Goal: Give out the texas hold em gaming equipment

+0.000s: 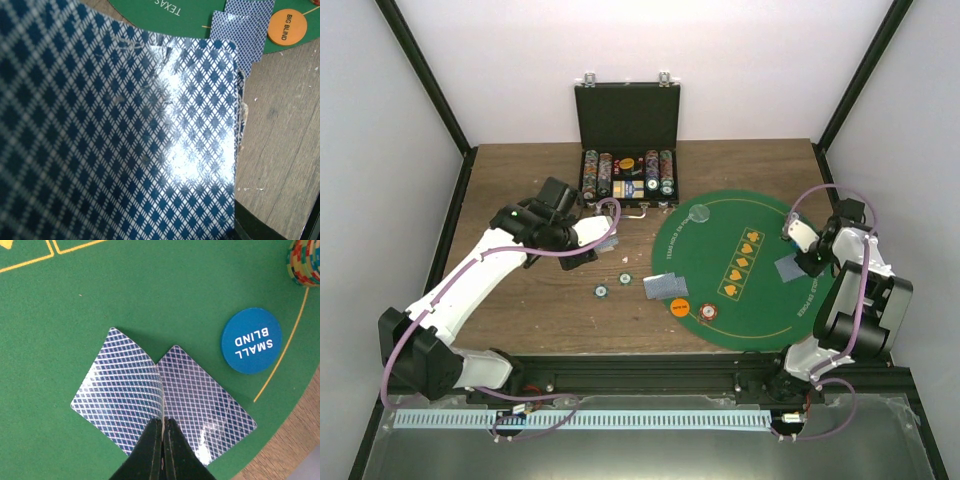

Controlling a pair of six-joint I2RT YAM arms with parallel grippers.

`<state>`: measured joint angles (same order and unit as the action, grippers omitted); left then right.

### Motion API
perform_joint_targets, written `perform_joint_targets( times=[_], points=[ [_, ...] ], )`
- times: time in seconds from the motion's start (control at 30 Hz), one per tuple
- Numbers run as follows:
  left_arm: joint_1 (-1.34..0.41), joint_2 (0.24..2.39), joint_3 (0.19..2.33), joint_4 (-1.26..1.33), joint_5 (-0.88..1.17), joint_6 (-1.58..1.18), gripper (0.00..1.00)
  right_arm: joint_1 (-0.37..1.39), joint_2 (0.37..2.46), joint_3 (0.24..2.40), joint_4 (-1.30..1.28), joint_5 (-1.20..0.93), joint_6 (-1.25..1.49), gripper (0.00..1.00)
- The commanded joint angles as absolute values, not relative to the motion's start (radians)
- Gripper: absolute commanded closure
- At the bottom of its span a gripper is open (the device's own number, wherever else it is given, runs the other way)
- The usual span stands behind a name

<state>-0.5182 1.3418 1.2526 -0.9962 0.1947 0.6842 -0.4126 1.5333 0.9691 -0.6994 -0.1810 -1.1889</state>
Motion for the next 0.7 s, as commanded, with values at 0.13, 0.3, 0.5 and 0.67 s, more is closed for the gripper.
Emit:
perform_joint_targets(
  times=[0.13, 0.3, 0.5, 0.67],
  points=[
    [-0.524, 1.345, 1.260, -0.979, 0.193, 0.689, 0.57, -0.440, 1.494, 1.001, -0.711, -0.166, -1.180, 0.99],
    [-0.524, 1.341, 1.257, -0.980, 0.192, 0.689, 0.57, -0.445, 1.497, 0.990, -0.687, -0.119, -1.167, 0.99],
    [-0.525, 1.342, 1.258, -0.979, 0.188, 0.690, 0.57, -0.452, 1.503, 0.985, -0.663, -0.082, -1.159, 0.99],
    [-0.525, 1.345, 1.262, -0.982, 0.186, 0.689, 0.57, -0.453, 1.520, 0.995, -0.652, -0.077, -1.144, 0.99]
  ],
)
